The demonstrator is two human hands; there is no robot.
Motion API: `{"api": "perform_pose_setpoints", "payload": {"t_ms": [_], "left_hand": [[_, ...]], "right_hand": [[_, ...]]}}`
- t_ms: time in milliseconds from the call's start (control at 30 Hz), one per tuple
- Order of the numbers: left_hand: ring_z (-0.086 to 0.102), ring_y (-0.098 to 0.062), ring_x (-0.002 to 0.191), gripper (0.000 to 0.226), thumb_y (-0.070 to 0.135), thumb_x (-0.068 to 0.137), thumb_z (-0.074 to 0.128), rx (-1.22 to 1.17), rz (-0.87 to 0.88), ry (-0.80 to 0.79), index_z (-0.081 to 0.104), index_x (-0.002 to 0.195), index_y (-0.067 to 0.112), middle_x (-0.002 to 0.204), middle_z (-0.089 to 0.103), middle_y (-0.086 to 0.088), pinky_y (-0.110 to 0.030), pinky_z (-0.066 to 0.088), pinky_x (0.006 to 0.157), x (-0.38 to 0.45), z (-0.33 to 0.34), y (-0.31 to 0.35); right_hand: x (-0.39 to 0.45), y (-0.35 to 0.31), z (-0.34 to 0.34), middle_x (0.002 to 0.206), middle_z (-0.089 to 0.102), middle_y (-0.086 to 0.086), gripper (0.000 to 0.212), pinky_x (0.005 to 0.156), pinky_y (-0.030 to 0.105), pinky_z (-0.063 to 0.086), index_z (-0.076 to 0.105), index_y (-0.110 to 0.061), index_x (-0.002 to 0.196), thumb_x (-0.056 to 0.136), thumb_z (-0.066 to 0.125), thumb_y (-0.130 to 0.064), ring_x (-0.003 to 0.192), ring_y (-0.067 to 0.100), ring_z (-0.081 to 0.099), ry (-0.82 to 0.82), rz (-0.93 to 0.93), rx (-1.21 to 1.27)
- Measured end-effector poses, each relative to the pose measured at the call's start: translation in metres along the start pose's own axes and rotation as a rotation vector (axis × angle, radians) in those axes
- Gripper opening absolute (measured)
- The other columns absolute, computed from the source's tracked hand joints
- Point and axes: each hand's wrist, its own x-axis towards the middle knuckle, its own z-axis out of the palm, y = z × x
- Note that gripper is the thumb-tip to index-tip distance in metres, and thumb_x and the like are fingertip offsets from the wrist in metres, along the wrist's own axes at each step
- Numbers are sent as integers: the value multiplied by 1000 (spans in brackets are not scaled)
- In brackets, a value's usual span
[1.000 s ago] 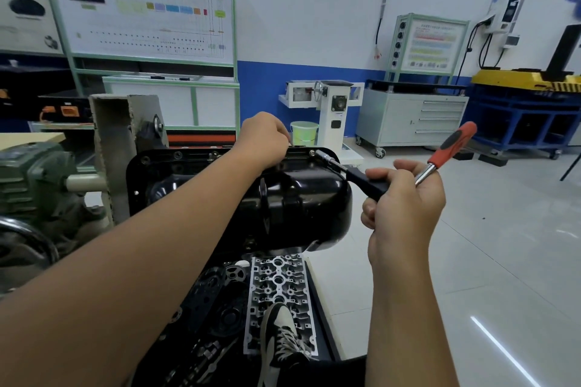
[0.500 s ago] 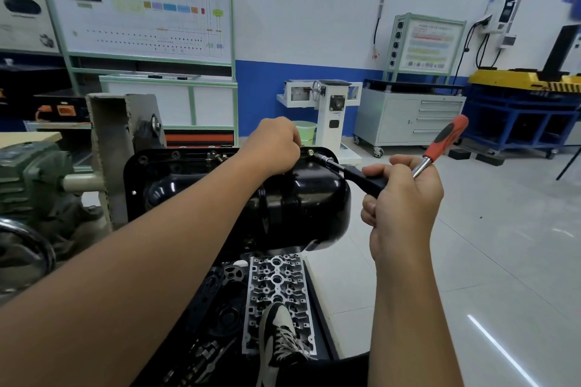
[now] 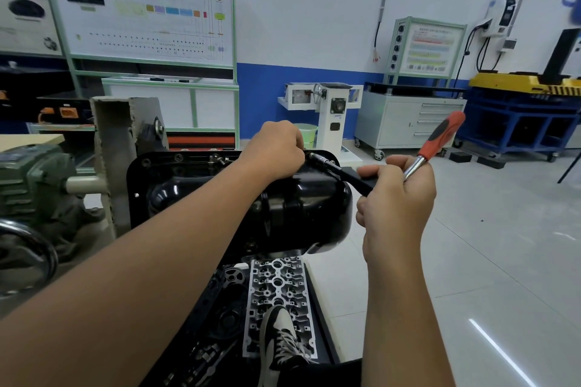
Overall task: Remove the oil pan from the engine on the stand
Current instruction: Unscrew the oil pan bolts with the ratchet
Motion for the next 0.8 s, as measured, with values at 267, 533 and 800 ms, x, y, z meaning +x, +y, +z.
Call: {"api": "perform_pose_setpoints", "payload": {"t_ms": [267,533,800], "left_hand": [[59,-10,80,31,26,97,58,-55,337,-175,69,122,40,84,65,11,-30,49,72,-12,1,8],[44,-6,90,19,34,101,52,202,724,-241,62,115,26,94,50,13,-24,33,72,-19,3,17],[51,-6,93,27,28,100,62,83,733,-249,69,125,20,101,61,9,-3,32,77,-20,2,18]], "right_hand": [[-2,0,6,81,76,1,20,75,43,41,50,-28,91,77,43,-16,68,24,52,-52,-23,20],[5,-7,-5,87,67,4,21,62,38,46,56,-40,86,82,52,-20,72,19,61,-356,-162,-113],[-19,-4,13,102,70,1,29,80,58,60,52,-39,123,94,58,-41,84,34,68,95,-33,55]]}}
